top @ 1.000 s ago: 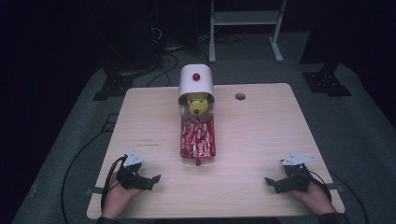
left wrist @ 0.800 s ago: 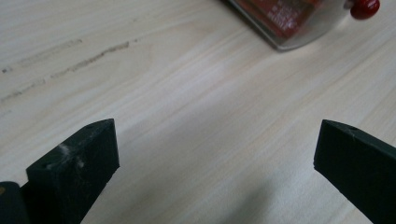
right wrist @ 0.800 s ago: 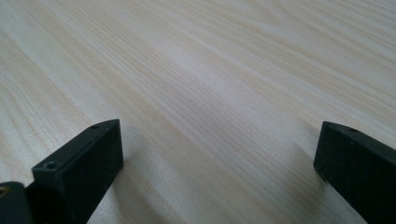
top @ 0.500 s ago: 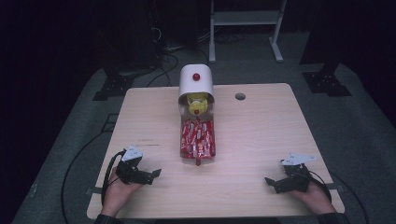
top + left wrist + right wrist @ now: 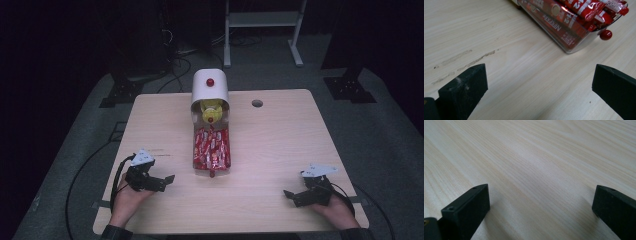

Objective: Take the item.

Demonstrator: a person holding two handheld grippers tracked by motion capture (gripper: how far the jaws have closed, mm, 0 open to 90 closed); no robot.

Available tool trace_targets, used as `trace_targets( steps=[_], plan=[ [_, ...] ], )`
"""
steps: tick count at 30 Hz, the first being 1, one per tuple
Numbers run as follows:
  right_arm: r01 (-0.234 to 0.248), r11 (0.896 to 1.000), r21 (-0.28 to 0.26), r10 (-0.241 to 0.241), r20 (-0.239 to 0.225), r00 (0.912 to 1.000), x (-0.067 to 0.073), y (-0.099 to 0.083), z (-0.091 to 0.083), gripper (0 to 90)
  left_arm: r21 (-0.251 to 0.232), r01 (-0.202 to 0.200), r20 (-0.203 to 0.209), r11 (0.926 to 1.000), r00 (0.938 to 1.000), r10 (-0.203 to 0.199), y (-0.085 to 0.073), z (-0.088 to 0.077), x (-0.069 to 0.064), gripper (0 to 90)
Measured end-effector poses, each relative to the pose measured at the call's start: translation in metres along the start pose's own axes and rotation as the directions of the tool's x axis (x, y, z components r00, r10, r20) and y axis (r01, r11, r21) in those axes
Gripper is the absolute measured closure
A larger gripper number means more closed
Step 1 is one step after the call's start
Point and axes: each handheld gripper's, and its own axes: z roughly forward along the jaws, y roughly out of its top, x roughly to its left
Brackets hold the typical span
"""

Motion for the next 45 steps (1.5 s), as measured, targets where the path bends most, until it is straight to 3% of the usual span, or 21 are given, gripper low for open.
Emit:
trace_targets(
  steps=[24,45],
  plan=[
    [0.0,1.0,0.0,0.0,0.0,1.0,0.0,0.0,0.0,0.4,-0.038,-0.006,0.03,0.9993,0.9995,0.007,0.036,0.01,-0.009,2.2],
    [-0.002,1.0,-0.001,0.002,0.0,1.0,0.0,0.0,0.0,0.4,-0.054,-0.014,0.031,0.9985,0.9994,0.016,0.063,0.018,-0.007,5.4]
  ],
)
